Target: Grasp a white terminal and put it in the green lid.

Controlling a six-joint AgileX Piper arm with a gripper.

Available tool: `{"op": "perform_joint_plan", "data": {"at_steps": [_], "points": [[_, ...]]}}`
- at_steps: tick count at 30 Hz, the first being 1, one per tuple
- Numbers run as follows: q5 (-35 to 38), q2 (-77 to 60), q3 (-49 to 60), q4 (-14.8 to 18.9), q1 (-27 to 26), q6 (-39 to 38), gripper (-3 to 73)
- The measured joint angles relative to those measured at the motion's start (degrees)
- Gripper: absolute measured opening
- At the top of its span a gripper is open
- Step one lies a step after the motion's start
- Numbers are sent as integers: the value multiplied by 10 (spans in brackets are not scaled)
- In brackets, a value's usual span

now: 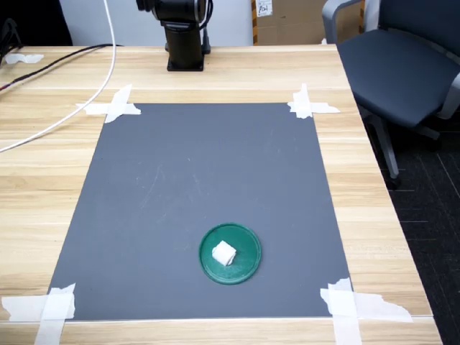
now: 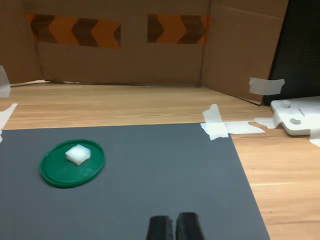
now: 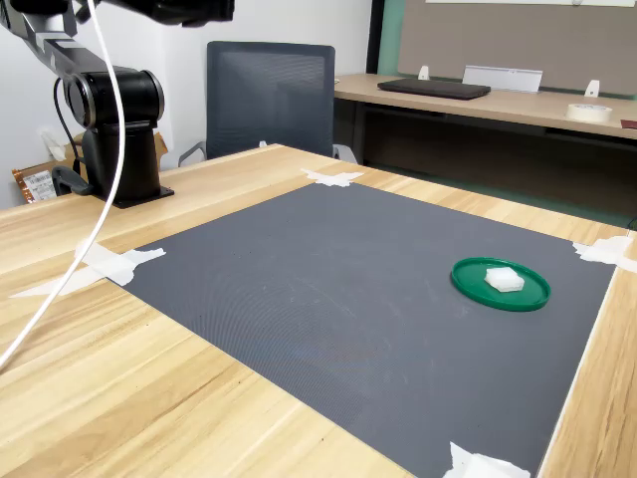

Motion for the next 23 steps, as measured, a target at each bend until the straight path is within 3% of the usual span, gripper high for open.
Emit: {"op": "perform_joint_plan", "data": {"at_steps": [12, 23], "points": [[0, -65, 96, 4, 0, -2, -28], [0, -70, 99, 4, 0, -2, -28]]}}
